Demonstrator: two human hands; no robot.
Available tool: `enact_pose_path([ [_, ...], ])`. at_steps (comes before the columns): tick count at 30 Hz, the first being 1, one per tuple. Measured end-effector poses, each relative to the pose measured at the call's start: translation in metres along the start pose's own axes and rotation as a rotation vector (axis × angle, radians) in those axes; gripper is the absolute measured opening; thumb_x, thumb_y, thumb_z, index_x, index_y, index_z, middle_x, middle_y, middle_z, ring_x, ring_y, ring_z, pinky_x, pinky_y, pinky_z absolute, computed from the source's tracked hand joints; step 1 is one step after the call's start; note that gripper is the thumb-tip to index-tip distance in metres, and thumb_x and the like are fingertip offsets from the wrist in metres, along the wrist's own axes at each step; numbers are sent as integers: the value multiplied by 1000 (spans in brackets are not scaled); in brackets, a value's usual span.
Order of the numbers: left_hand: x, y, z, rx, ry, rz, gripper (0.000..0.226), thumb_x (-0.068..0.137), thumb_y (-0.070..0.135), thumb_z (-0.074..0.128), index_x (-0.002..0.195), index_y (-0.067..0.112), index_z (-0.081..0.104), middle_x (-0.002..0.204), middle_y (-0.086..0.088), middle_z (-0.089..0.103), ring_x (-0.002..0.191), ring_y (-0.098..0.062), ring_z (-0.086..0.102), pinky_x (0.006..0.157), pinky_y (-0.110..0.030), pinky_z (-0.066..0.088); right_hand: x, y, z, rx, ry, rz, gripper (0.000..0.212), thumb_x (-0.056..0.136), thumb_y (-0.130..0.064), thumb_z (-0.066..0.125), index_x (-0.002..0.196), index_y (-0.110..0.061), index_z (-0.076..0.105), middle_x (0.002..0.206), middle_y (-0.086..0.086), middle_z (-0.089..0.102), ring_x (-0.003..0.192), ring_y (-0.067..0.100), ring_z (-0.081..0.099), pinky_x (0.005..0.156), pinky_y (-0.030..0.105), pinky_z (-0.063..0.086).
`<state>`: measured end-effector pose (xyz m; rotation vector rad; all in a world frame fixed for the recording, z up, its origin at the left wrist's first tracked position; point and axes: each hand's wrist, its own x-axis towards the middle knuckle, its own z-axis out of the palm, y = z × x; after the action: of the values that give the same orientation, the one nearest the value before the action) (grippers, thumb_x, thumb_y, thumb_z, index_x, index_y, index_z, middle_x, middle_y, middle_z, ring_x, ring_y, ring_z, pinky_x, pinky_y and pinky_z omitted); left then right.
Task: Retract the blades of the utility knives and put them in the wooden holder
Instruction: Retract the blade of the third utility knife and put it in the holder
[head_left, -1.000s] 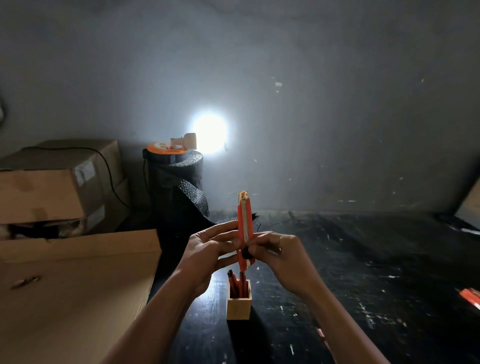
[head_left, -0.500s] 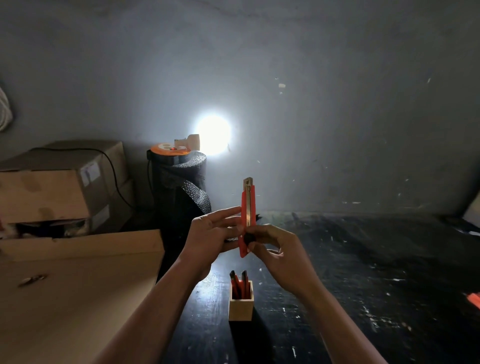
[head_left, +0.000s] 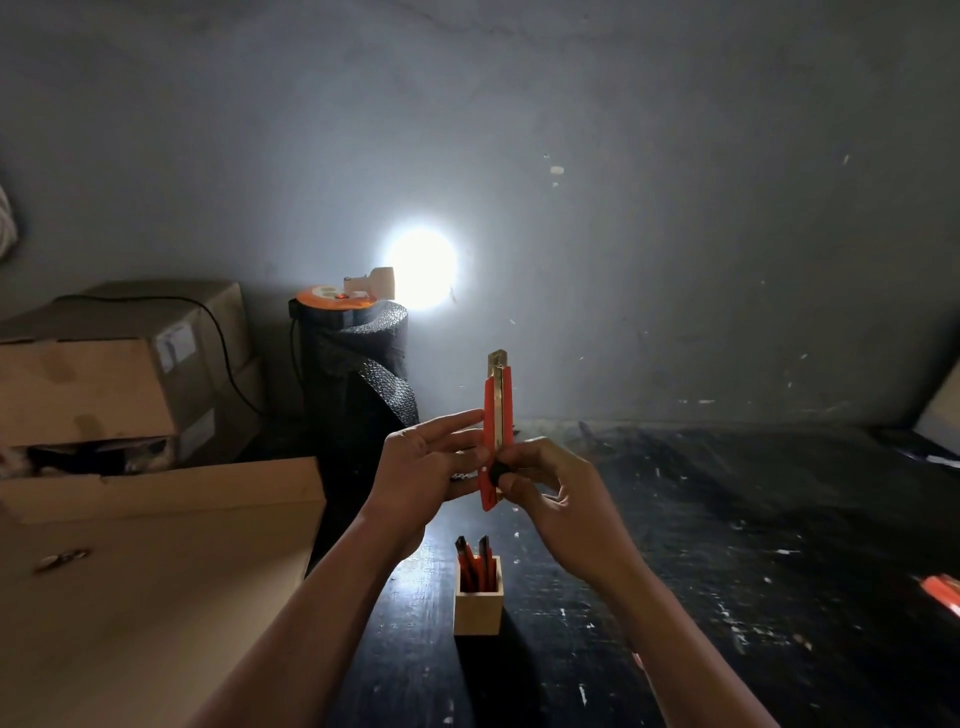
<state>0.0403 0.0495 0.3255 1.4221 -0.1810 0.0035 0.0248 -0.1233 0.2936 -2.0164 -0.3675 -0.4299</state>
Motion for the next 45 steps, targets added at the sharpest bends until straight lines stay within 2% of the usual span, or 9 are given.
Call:
enact_pose_path([
  [10, -2, -1, -1, 10, 12, 16, 36, 93, -6, 66, 108, 24, 78, 108, -9, 82, 99, -28, 80, 92, -49, 62, 0, -6, 0, 6, -26, 23, 18, 98, -23, 67, 106, -40, 69, 101, -33, 70, 100, -8, 68, 88, 12, 47],
  [15, -4, -12, -8, 9, 11, 12, 34, 90, -8, 67, 109, 18, 78, 105, -10, 83, 97, -31, 80, 89, -47, 63, 4, -10, 1, 118, 60, 49, 25, 93, -39, 66, 115, -41, 55, 106, -28, 66, 93, -4, 70, 75, 11, 56],
  [21, -12, -32, -12, 22, -51, -40, 36, 87, -14, 67, 115, 7, 76, 100, -13, 83, 88, -27, 82, 67, -29, 64, 24, -4, -4, 132, 57, 92, 37, 93, -26, 74, 127, -30, 62, 109, -17, 67, 93, 1, 69, 66, 6, 54],
  [24, -10, -43, -13, -7, -33, -66, 36, 86, -15, 67, 112, 8, 77, 99, -13, 83, 83, -25, 82, 63, -27, 63, 32, 6, -1, 118, 12, 127, 38, 91, -26, 75, 127, -28, 64, 110, -10, 72, 96, 8, 72, 75, 19, 62],
  [26, -5, -51, -15, -4, -21, -91, 34, 86, -14, 68, 109, 9, 77, 98, -11, 84, 83, -23, 82, 63, -27, 63, 37, 15, 4, 125, -2, 166, 36, 91, -23, 76, 126, -26, 65, 112, -6, 74, 98, 11, 73, 81, 28, 64],
  [31, 17, -94, -26, 22, 72, -164, 22, 90, -1, 71, 105, 13, 79, 96, -8, 83, 90, -24, 79, 77, -36, 66, 43, 44, 18, 282, -34, 255, 26, 90, -5, 76, 112, -16, 70, 100, 7, 78, 88, 20, 78, 75, 32, 66],
  [36, 37, -177, -50, 170, 256, -309, 25, 90, -2, 70, 94, 22, 78, 102, -12, 80, 92, -25, 74, 70, -34, 61, 46, 95, 37, 346, -30, 342, 23, 89, 2, 74, 108, -9, 70, 90, 13, 74, 81, 22, 77, 70, 33, 65],
  [40, 42, -237, -59, 442, 279, -401, 36, 85, 2, 76, 119, 14, 74, 118, -11, 77, 104, -22, 74, 90, -42, 63, 51, 144, 58, 267, -55, 414, 19, 89, -6, 76, 104, -15, 69, 96, 18, 74, 91, 35, 76, 79, 47, 65],
  [45, 56, -276, -53, 606, 75, -560, 73, 76, 12, 86, 143, 16, 56, 136, -9, 67, 117, -23, 67, 97, -37, 59, 55, 201, 86, 117, -55, 455, 18, 89, -20, 77, 95, -33, 66, 92, 4, 75, 87, 24, 76, 77, 51, 64],
])
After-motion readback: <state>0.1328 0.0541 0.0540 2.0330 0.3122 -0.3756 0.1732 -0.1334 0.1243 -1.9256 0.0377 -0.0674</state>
